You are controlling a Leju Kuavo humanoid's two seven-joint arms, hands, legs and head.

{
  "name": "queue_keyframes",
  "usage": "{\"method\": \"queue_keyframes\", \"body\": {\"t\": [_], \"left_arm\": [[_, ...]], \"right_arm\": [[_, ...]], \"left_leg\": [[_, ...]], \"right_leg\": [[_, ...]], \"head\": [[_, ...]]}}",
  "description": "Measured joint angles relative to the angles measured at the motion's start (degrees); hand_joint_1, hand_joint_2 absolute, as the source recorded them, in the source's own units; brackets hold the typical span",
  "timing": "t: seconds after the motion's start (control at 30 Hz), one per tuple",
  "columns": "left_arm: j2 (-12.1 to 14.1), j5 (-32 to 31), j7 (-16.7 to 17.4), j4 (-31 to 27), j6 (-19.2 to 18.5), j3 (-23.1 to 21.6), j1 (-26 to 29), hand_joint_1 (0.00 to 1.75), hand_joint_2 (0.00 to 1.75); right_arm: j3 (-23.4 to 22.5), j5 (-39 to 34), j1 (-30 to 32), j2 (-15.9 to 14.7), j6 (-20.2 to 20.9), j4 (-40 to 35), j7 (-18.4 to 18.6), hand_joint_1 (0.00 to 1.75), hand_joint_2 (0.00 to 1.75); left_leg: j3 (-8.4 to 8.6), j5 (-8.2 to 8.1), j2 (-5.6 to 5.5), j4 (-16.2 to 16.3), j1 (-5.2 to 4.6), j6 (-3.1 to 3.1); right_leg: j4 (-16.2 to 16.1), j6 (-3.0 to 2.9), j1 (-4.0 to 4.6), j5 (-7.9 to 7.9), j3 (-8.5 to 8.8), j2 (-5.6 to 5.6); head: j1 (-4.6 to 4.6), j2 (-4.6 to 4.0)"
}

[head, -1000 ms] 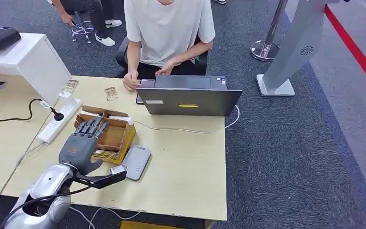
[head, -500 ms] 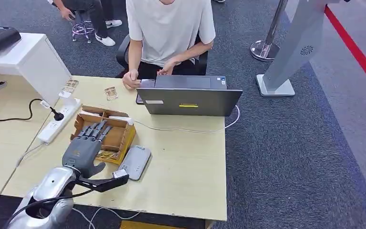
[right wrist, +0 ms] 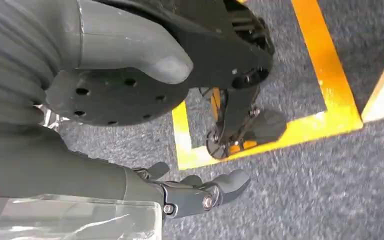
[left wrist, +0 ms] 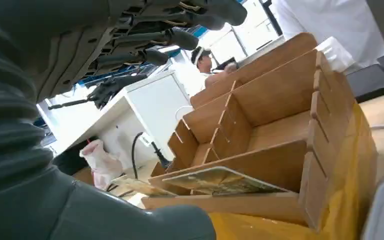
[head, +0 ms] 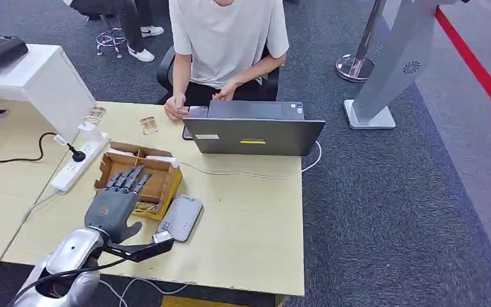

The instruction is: Pass the card to the sensor for recognition and then transmit it.

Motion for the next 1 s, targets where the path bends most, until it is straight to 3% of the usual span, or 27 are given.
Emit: {"method": "queue_keyframes", "body": {"t": [0.47, 1.0], "left_arm": [[-1.14, -4.98, 3.52, -1.01, 3.93, -0.50, 2.59, 0.00, 1.75], [-2.08, -6.95, 5.29, -0.96, 5.31, -0.48, 3.36, 0.00, 1.75]], "right_arm": [[-0.09, 0.37, 0.46, -0.29, 0.24, 0.00, -0.09, 0.00, 1.75], [-0.09, 1.49, 0.54, -0.29, 0.26, 0.00, 0.07, 0.00, 1.75]], "left_leg": [[0.00, 0.00, 0.00, 0.00, 0.00, 0.00], [0.00, 0.00, 0.00, 0.00, 0.00, 0.00]], "right_leg": [[0.00, 0.00, 0.00, 0.00, 0.00, 0.00], [0.00, 0.00, 0.00, 0.00, 0.01, -0.01]], "head": [[0.02, 0.00], [0.02, 0.00]]}}
